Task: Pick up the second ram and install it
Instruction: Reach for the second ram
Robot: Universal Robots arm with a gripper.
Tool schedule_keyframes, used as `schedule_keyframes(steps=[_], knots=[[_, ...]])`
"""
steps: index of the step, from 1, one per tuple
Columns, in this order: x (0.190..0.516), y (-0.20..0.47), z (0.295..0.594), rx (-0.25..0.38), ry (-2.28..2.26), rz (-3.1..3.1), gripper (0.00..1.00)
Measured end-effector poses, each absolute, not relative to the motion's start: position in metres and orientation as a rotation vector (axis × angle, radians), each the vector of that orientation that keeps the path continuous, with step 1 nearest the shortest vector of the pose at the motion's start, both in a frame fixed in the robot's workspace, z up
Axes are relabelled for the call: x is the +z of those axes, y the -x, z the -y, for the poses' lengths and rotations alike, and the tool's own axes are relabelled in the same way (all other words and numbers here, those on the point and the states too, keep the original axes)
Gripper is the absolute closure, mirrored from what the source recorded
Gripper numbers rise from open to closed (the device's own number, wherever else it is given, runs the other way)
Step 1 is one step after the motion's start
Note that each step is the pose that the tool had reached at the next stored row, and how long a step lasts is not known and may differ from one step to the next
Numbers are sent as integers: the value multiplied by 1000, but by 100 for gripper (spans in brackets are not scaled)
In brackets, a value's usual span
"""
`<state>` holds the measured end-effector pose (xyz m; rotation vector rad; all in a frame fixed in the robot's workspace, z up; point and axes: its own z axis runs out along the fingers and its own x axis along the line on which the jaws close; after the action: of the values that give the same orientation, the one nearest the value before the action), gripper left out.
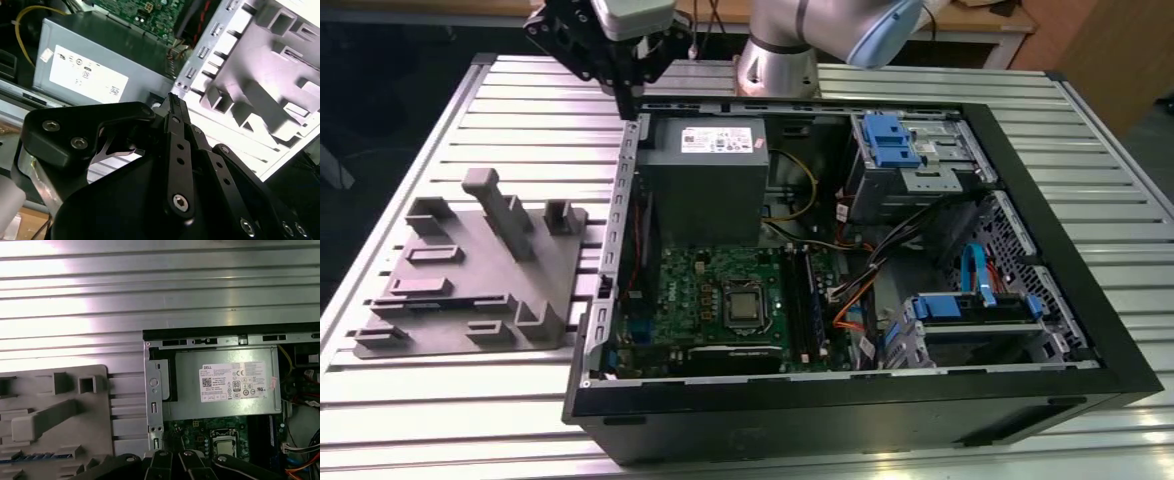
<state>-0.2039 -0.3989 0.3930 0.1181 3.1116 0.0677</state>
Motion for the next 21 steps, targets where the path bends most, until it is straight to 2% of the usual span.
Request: schedule_keyframes(steps=[21], knots=[[392,262,399,68,-118,-3112,89]])
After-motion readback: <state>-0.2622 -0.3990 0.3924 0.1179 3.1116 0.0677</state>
